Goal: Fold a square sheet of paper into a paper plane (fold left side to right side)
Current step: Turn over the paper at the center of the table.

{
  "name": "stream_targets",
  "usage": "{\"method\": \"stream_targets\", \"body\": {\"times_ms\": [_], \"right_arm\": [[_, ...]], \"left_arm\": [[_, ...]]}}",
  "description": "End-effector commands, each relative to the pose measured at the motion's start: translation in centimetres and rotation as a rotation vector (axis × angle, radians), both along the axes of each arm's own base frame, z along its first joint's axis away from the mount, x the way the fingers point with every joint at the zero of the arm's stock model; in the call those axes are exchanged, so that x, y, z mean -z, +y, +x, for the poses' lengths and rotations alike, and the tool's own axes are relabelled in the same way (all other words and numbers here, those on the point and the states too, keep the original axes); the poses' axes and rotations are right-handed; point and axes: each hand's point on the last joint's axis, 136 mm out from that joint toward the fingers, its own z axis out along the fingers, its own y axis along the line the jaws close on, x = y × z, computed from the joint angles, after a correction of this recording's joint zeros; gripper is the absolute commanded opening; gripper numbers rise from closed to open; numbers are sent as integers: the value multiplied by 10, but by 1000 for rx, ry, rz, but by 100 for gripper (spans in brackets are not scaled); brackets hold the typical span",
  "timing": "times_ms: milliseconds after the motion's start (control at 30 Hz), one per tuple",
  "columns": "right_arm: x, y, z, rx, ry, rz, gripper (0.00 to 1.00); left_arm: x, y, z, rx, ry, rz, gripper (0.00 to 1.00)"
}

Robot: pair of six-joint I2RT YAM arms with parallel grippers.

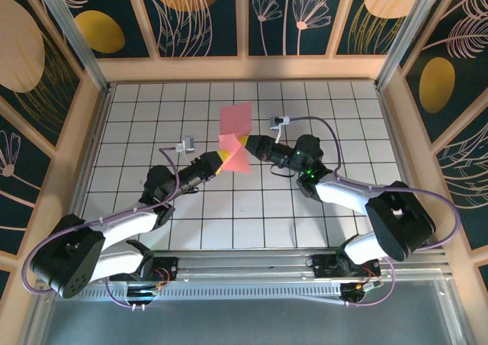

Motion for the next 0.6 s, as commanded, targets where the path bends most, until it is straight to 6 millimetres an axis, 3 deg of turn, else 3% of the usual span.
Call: {"method": "stream_targets", "body": {"times_ms": [0,333,567], "right_arm": [[-15,4,-5,-23,-49,37,3],[-7,-1,-5,9,-53,-23,21],[17,-24,8,157,-56,-242,43]], "left_arm": [[-20,0,3,-20,-61,-33,42],[-8,1,6,-40,-39,20,1],[12,-3,10,-40,-26,243,0]]}}
